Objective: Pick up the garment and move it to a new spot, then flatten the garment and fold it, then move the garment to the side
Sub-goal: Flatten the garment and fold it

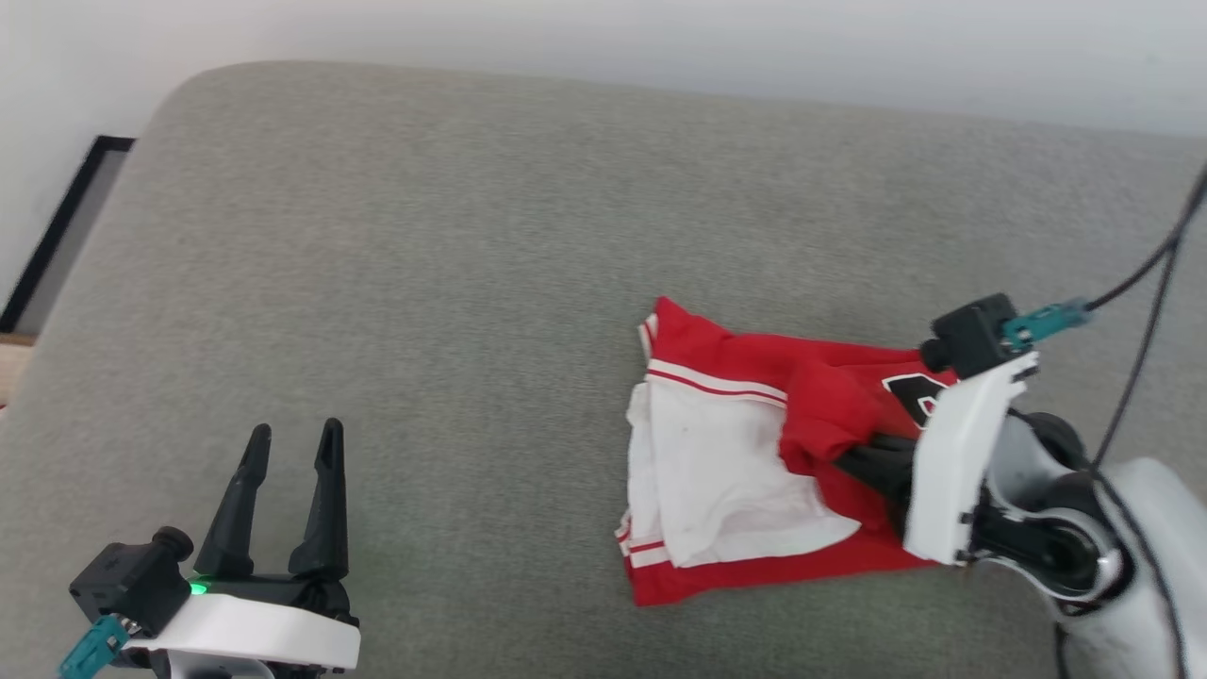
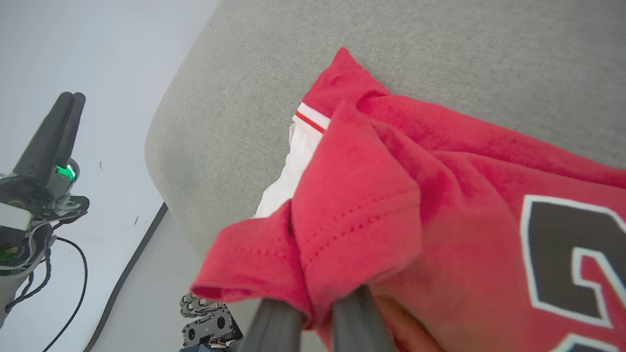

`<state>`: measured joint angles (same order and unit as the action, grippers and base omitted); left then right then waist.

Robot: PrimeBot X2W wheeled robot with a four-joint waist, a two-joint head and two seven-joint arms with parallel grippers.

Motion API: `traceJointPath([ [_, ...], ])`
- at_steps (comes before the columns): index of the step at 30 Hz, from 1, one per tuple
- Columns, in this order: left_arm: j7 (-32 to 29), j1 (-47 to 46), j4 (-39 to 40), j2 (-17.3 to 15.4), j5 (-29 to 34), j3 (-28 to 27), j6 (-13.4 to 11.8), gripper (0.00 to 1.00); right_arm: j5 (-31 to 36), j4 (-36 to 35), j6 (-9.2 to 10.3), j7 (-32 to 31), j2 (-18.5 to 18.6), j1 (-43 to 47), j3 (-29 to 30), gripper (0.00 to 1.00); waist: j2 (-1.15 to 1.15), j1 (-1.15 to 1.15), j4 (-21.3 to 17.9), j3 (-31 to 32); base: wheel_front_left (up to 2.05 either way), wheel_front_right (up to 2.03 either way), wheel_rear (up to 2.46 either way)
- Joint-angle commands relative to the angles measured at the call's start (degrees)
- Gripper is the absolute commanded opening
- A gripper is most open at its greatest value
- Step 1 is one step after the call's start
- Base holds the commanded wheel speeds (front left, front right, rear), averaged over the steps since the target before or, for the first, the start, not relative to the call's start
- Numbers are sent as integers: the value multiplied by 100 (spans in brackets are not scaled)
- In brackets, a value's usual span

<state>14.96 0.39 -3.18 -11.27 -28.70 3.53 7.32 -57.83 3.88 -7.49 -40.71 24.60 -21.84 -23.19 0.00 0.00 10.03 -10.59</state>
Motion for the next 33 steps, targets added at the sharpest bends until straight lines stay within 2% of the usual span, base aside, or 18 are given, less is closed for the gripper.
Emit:
traceJointPath([
  [1,28,-25,-10,-4,-34,0,20,100,36,59,-1,89,-70,-99,-64,0,0,0,116,50,0,0,0],
  [7,28,-42,-55,31,-71,65,20,100,120,664,-2,491,-341,-463,-520,0,0,0,327,88,0,0,0],
  [8,28,-41,-58,30,-75,80,21,100,146,759,-1,543,-365,-509,-588,7,0,0,351,94,0,0,0],
  [10,28,-32,-64,34,-92,77,21,100,174,950,-1,645,-367,-591,-726,38,0,0,386,108,0,0,0],
  [11,28,-25,-60,37,-105,74,21,100,175,1016,-1,685,-370,-624,-781,49,0,0,394,113,0,0,0],
  [12,28,-11,-56,32,-112,61,21,100,156,1057,-1,721,-363,-660,-834,100,0,0,394,118,0,0,0],
  [21,28,98,18,24,-134,-126,21,100,37,820,-1,1185,-76,-783,-890,100,0,0,162,133,0,0,0],
  [28,29,148,42,-19,-109,-283,21,100,232,458,-1,1731,360,-600,-558,100,0,0,-157,168,0,0,0],
  [33,28,231,56,-44,-60,-407,20,100,419,238,-1,2354,567,-300,-255,100,0,0,-409,225,0,0,0],
])
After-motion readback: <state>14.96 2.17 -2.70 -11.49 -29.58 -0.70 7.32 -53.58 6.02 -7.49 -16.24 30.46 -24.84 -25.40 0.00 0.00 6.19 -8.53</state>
